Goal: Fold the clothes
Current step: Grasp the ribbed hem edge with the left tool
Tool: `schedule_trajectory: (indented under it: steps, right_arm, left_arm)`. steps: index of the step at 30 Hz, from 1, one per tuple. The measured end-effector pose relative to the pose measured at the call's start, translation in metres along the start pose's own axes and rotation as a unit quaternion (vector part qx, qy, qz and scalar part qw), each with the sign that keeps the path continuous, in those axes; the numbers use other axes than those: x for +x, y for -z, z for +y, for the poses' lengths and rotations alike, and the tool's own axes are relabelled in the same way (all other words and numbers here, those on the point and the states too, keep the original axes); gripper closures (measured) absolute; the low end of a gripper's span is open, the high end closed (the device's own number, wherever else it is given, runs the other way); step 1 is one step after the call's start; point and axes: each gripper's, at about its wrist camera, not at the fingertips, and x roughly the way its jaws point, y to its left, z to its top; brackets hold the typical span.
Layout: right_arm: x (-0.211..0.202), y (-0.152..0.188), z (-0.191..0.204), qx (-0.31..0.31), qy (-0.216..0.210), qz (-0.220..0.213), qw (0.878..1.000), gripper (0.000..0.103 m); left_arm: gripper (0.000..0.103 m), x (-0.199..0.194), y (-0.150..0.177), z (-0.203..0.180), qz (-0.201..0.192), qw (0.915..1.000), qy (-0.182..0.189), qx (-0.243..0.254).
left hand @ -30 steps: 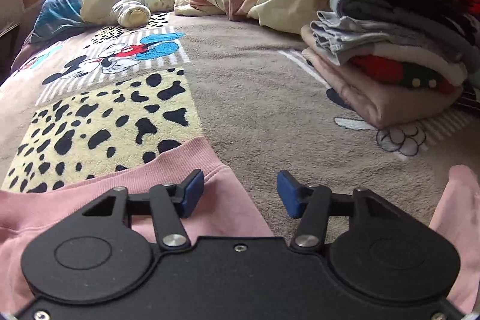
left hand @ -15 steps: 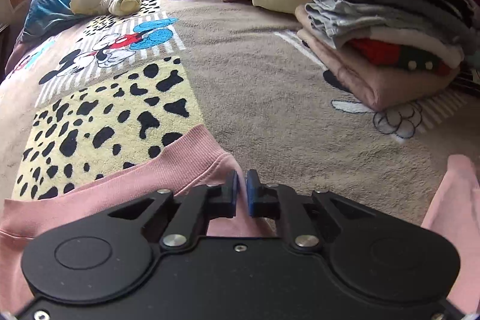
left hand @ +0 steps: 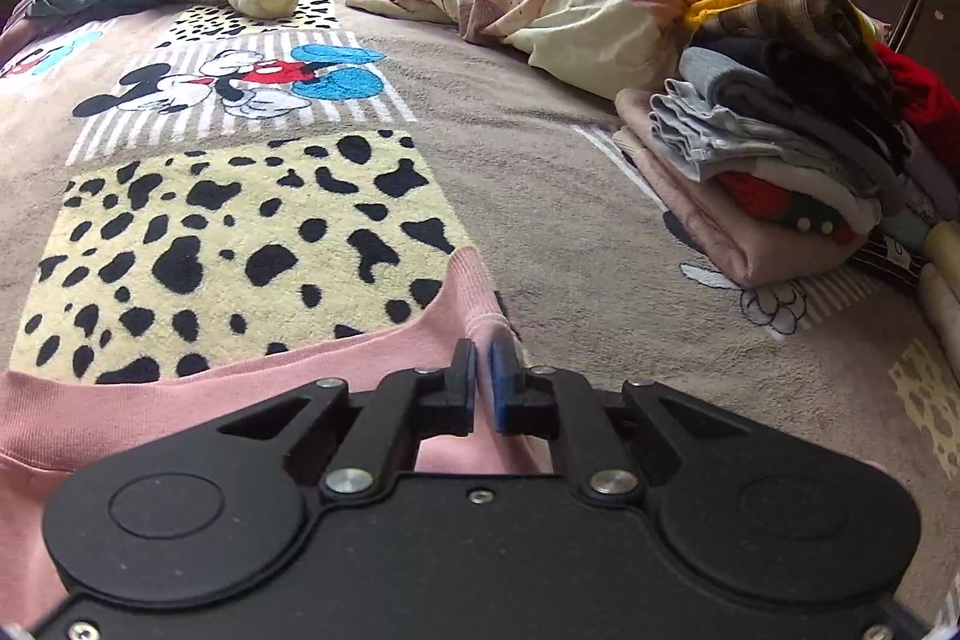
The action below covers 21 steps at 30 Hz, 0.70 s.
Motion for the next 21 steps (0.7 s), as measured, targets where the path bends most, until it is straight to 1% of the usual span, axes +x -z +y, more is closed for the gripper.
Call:
schedule_trajectory:
  steps: [3,8,11,13,14,15,17,19,20,21]
  right_arm:
    - [0.007,0.000,0.009,-0.015,-0.005,0.008,1.000,0.086]
    - [0.017,0.001,0.023,-0.034,-0.018,0.020,0.999,0.086]
    - [0.025,0.000,0.035,-0.061,-0.021,0.047,0.997,0.085]
    - [0.025,0.001,0.043,-0.083,-0.018,0.055,0.995,0.074]
    - [0.025,0.000,0.047,-0.092,-0.021,0.057,0.994,0.056]
    - [0.024,-0.001,0.051,-0.101,-0.024,0.058,0.993,0.041]
    - [0.017,-0.003,0.061,-0.117,-0.028,0.054,0.991,0.027]
    - [0.007,-0.005,0.071,-0.130,-0.028,0.047,0.990,0.024]
    - [0.003,-0.006,0.074,-0.132,-0.033,0.042,0.990,0.023]
    - [0.001,-0.007,0.076,-0.132,-0.040,0.039,0.990,0.023]
  left_arm:
    - [0.098,-0.002,0.006,0.016,-0.005,0.9997,0.008,-0.021]
    - [0.098,0.003,0.013,0.027,-0.005,0.9998,0.004,-0.020]
    - [0.098,0.007,0.018,0.035,-0.002,0.9997,0.005,-0.022]
    - [0.098,0.011,0.022,0.036,0.004,0.9998,0.004,-0.017]
    - [0.098,0.013,0.024,0.038,0.008,0.9998,0.005,-0.017]
    - [0.098,0.014,0.025,0.039,0.009,0.9997,0.010,-0.021]
    - [0.094,0.011,0.027,0.039,0.006,0.9996,0.012,-0.024]
    - [0.089,0.005,0.029,0.036,0.003,0.9997,0.011,-0.022]
    - [0.082,0.002,0.030,0.035,0.001,0.9997,0.011,-0.021]
    - [0.077,-0.001,0.031,0.034,0.000,0.9998,0.010,-0.020]
